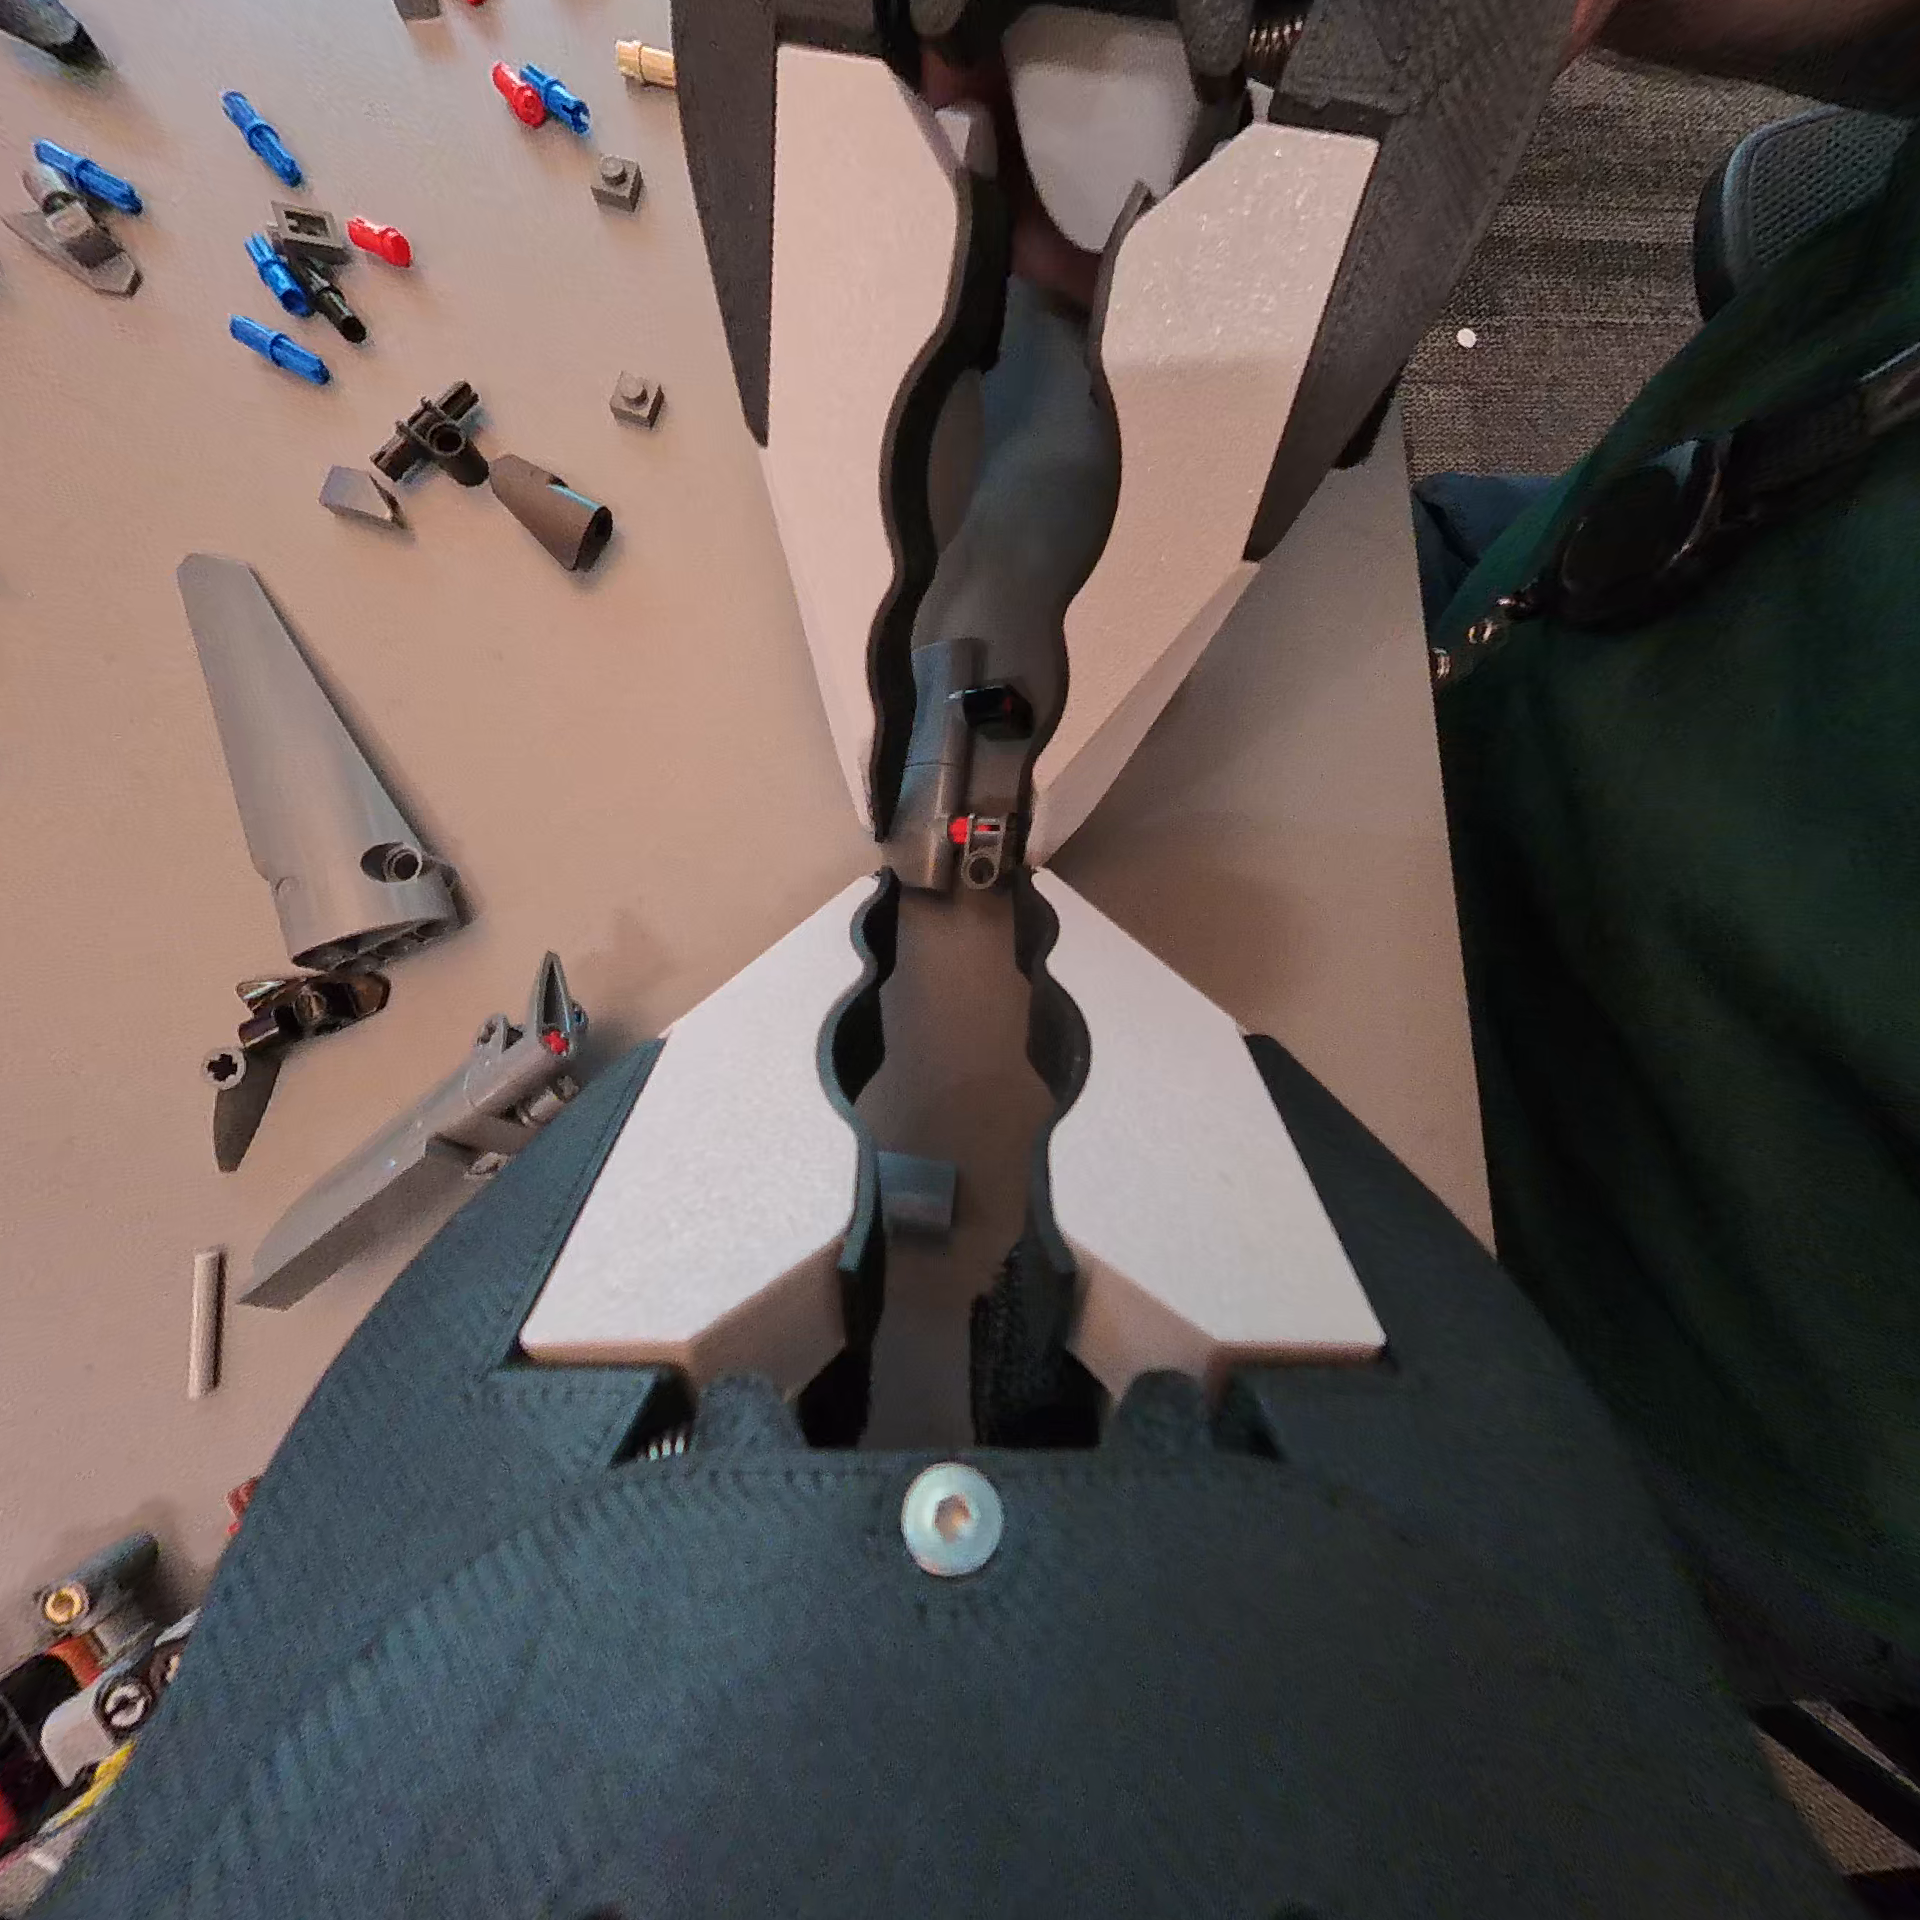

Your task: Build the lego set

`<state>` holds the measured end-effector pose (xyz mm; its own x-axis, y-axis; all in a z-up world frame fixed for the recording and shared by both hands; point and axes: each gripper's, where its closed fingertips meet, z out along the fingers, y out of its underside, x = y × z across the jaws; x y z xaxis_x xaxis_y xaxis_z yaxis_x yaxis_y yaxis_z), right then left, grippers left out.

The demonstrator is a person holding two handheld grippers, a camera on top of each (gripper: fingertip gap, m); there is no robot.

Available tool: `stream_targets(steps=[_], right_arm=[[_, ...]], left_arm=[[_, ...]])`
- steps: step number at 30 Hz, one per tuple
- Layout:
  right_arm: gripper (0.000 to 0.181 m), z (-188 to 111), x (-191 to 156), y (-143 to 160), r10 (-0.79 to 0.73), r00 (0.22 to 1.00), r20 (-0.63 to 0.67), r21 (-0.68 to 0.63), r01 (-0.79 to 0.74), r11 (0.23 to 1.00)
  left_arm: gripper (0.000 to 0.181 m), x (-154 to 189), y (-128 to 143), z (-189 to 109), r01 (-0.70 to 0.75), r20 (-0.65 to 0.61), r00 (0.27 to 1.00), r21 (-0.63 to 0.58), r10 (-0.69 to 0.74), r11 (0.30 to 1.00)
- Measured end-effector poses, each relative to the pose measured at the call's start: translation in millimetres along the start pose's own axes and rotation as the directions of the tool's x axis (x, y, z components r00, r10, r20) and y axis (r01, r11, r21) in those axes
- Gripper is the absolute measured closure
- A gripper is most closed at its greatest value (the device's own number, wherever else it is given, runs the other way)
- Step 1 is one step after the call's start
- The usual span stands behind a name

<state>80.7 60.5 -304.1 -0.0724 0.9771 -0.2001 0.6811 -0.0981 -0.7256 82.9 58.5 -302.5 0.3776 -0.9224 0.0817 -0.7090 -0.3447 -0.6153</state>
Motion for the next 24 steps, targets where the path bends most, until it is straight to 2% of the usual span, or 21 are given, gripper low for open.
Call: stream_targets(steps=[7, 11, 15, 24], right_arm=[[0.157, -0.9, -1.6, 0.4, 0.024, 0.999, 0.046, 0.001, -0.024, 1.000], [0.150, -3.0, -4.3, 0.0, 0.056, 0.992, 0.110, 0.003, -0.056, 0.998], [0.156, -5.1, -2.3, 2.1, 0.058, 0.990, 0.129, -0.007, -0.058, 0.998], [0.157, -6.2, -3.8, 4.2, 0.050, 0.984, 0.169, -0.020, -0.048, 0.999]], left_arm=[[0.162, 1.6, -1.3, 0.2, 0.012, -0.023, 1.000, -0.012, -0.013, 1.000], [0.162, 2.2, -2.6, 2.3, 0.016, -0.032, 0.999, -0.011, -0.016, 1.000], [0.162, 3.0, -3.0, 2.7, 0.014, -0.042, 0.999, -0.019, -0.015, 1.000], [0.161, 4.7, -4.6, 4.4, 0.002, -0.075, 0.997, -0.053, -0.006, 0.999]])
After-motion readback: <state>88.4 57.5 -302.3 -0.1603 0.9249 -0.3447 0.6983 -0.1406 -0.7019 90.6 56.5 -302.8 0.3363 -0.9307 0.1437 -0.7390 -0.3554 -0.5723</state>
